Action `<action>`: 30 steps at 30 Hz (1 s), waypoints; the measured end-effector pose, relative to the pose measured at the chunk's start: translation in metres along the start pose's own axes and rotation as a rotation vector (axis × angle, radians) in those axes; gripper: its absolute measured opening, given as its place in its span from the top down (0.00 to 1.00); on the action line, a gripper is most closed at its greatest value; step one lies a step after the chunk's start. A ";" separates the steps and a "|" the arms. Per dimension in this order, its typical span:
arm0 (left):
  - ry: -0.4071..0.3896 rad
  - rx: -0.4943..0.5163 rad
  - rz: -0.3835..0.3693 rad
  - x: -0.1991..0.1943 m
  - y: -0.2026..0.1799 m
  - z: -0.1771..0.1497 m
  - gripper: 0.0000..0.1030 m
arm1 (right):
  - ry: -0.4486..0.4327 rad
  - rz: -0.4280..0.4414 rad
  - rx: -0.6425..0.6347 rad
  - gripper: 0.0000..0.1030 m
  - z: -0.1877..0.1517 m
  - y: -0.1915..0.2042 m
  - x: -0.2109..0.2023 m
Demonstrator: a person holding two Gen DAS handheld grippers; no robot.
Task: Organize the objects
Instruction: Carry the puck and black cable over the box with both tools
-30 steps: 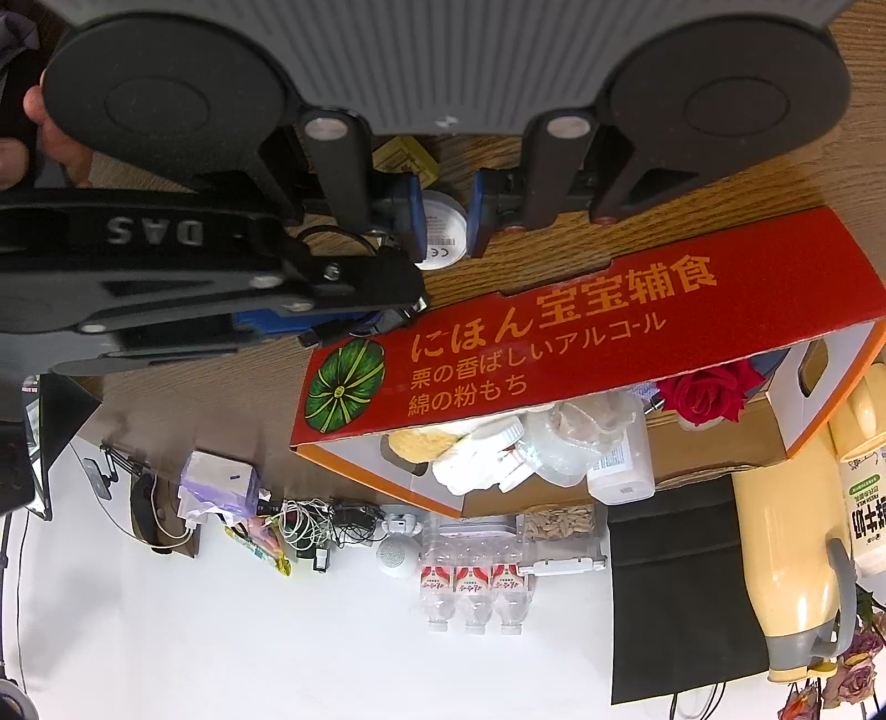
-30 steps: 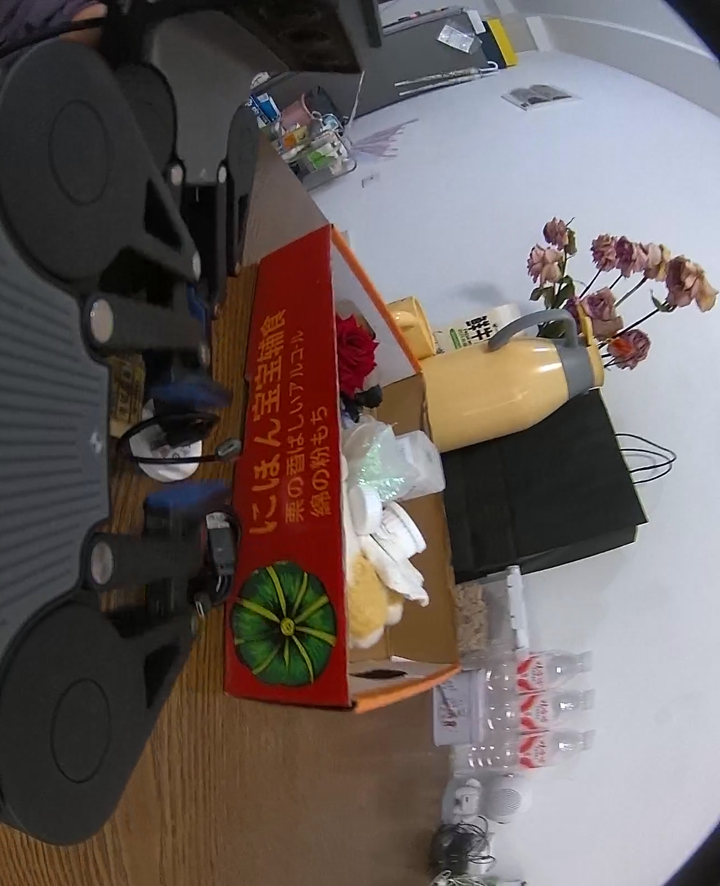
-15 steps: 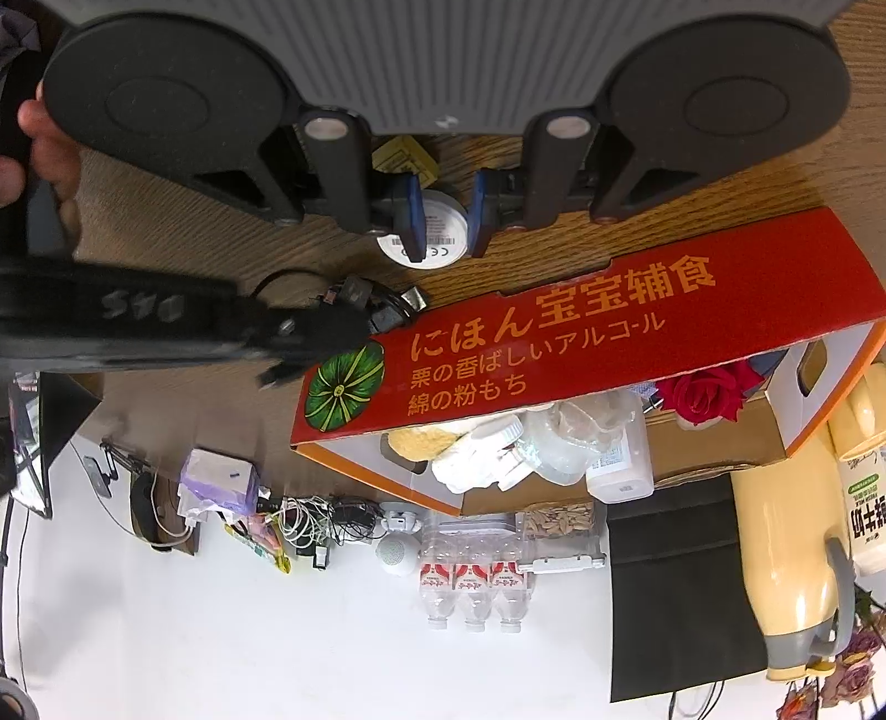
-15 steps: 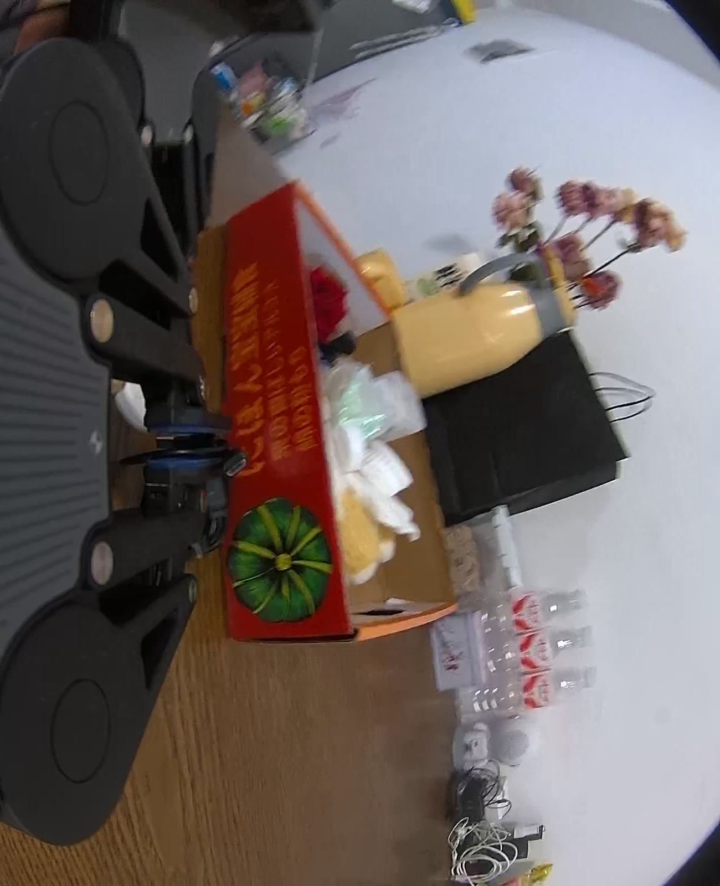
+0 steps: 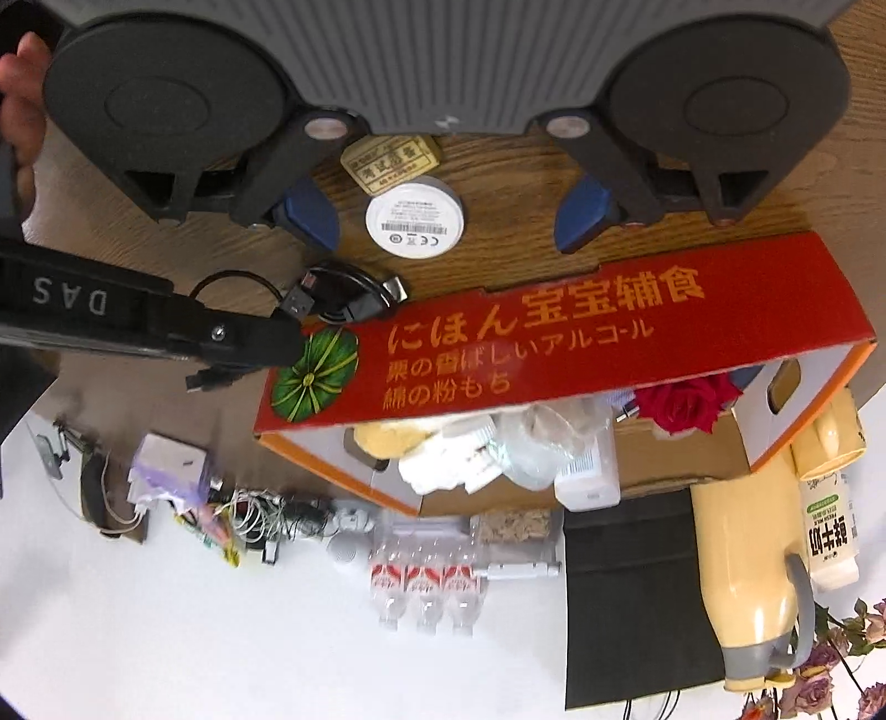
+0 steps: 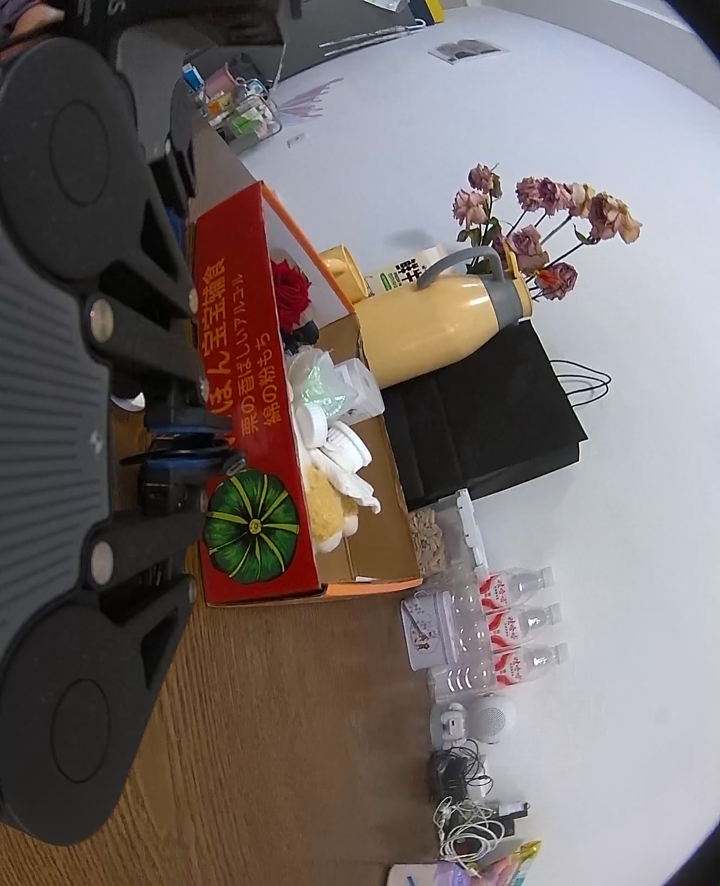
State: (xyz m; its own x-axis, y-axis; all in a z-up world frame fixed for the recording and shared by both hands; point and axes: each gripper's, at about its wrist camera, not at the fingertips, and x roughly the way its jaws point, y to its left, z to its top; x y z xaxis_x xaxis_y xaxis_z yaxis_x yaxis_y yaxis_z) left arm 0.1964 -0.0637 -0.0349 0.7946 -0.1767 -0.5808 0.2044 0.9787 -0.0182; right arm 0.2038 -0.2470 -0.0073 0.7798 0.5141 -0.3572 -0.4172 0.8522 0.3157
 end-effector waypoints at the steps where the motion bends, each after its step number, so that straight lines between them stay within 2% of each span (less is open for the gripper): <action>1: 0.007 -0.003 0.009 0.001 -0.001 -0.001 0.16 | -0.002 -0.001 -0.004 0.93 0.000 0.001 0.000; 2: 0.018 -0.007 0.015 0.003 -0.001 -0.001 0.17 | -0.002 0.000 -0.007 0.93 0.000 0.001 0.000; 4: 0.042 -0.013 0.019 0.008 -0.001 -0.001 0.37 | -0.002 -0.001 -0.014 0.93 -0.001 0.002 0.000; 5: 0.036 -0.008 0.033 0.007 -0.002 -0.001 0.44 | -0.002 -0.001 -0.016 0.93 -0.001 0.003 -0.001; 6: 0.032 -0.006 0.029 0.006 -0.003 -0.001 0.61 | -0.003 -0.001 -0.018 0.93 -0.001 0.003 -0.001; 10: 0.022 -0.001 0.024 0.003 -0.005 -0.002 0.61 | -0.005 -0.001 -0.020 0.93 -0.001 0.003 -0.002; 18: -0.064 -0.006 0.052 -0.022 0.000 0.008 0.61 | -0.016 0.011 -0.045 0.93 0.001 0.009 -0.006; 24: -0.168 -0.023 0.090 -0.046 0.020 0.028 0.61 | -0.066 0.042 -0.093 0.93 0.020 0.029 -0.009; 30: -0.232 -0.064 0.151 -0.049 0.049 0.052 0.61 | -0.090 0.050 -0.147 0.93 0.048 0.050 0.015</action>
State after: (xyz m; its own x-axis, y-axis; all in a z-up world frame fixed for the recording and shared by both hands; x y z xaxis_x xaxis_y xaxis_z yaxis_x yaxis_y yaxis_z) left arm 0.1976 -0.0124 0.0352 0.9244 -0.0404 -0.3792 0.0433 0.9991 -0.0009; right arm 0.2170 -0.2013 0.0451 0.7922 0.5513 -0.2616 -0.5153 0.8340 0.1971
